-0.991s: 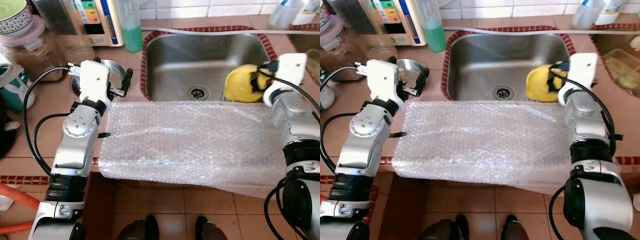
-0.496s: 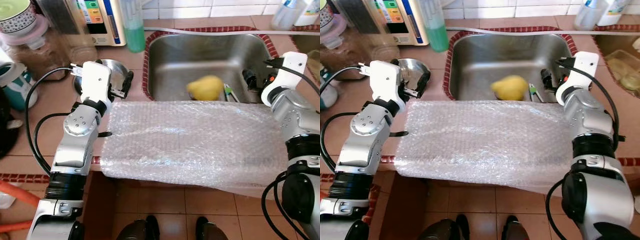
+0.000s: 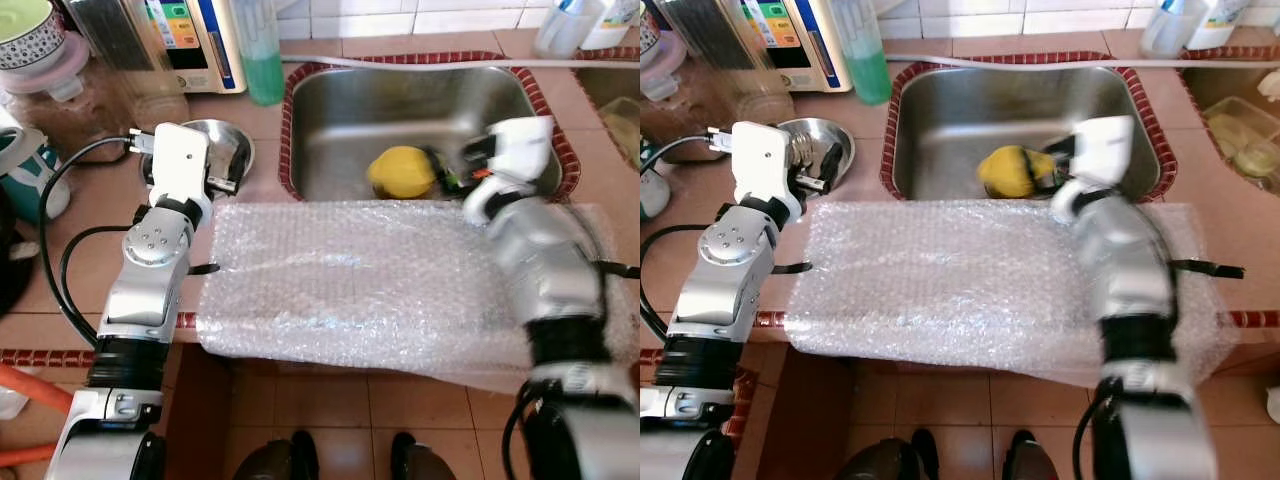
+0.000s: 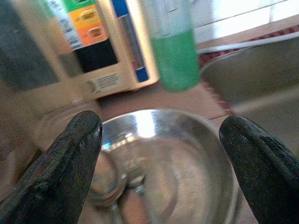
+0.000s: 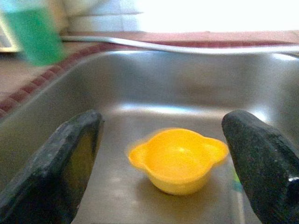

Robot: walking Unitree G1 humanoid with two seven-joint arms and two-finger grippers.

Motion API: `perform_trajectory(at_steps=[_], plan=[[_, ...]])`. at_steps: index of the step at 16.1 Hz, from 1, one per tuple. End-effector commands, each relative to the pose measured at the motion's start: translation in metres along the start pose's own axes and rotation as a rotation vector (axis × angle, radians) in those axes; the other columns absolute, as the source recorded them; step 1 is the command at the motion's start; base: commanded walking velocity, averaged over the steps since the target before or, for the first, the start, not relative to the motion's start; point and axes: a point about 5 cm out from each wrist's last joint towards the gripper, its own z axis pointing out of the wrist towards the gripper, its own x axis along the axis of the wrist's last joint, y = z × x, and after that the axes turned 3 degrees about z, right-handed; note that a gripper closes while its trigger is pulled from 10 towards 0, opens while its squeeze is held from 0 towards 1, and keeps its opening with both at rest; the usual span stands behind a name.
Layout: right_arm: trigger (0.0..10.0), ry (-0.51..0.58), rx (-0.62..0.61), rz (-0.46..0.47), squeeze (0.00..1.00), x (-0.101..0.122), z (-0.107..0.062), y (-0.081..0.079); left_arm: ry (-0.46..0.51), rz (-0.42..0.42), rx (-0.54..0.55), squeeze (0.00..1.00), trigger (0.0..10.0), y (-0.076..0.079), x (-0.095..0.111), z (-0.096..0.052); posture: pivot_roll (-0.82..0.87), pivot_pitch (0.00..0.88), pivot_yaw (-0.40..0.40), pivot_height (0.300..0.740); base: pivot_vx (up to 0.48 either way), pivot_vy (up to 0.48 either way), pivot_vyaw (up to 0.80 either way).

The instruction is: Kitchen organization

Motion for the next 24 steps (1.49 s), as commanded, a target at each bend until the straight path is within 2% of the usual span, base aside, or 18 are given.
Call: perform_trajectory(at_steps=[1,2,3,5,6,9,11,15,19,24], plan=[[10.0,0.02,0.093,-0.004,0.0,0.0,-0.007,-0.021,-0.05,0.014,0.052,0.0,10.0,-0.009,-0.008,-0.002,-0.09,0.273,0.121,0.74,0.0,0.0,0.0],[10.0,0.011,0.156,-0.012,0.0,-0.007,-0.015,-0.037,-0.07,0.018,0.068,0.0,10.0,-0.012,-0.013,-0.005,-0.09,0.274,0.118,0.74,0.0,0.0,0.0],[10.0,-0.005,0.186,-0.019,0.0,-0.013,-0.021,-0.046,-0.081,0.005,0.096,0.0,10.0,-0.019,-0.015,-0.006,-0.09,0.274,0.115,0.74,0.0,0.0,0.0],[10.0,-0.022,0.21,-0.022,0.0,-0.021,-0.028,-0.056,-0.092,-0.001,0.151,0.0,10.0,-0.032,-0.016,-0.005,-0.09,0.272,0.109,0.74,0.0,0.0,0.0],[10.0,-0.025,0.211,-0.008,0.0,-0.02,-0.028,-0.06,-0.111,-0.035,0.165,0.0,10.0,-0.035,-0.017,-0.006,-0.09,0.271,0.106,0.74,0.0,0.0,0.0],[10.0,-0.03,0.227,-0.017,0.0,-0.02,-0.03,-0.065,-0.157,-0.099,0.143,0.0,10.0,-0.03,-0.022,-0.012,-0.09,0.272,0.106,0.74,0.0,0.0,0.0],[10.0,-0.038,0.248,-0.013,0.0,-0.02,-0.032,-0.068,-0.16,-0.105,0.144,0.0,10.0,-0.031,-0.022,-0.015,-0.08,0.273,0.105,0.74,0.0,0.0,0.0],[10.0,-0.037,0.394,0.012,0.0,-0.013,-0.037,-0.081,-0.186,-0.16,0.169,0.0,10.0,-0.04,-0.017,-0.025,-0.07,0.269,0.101,0.74,0.0,0.0,0.0],[10.0,-0.04,0.413,-0.002,0.0,-0.012,-0.038,-0.084,-0.218,-0.158,0.168,0.0,10.0,-0.048,-0.014,-0.035,-0.06,0.266,0.101,0.74,0.0,0.0,0.0],[10.0,-0.049,0.428,-0.007,0.0,-0.014,-0.038,-0.086,-0.261,-0.228,0.134,0.0,10.0,-0.051,-0.011,-0.044,-0.05,0.264,0.101,0.74,0.0,0.0,0.0]])
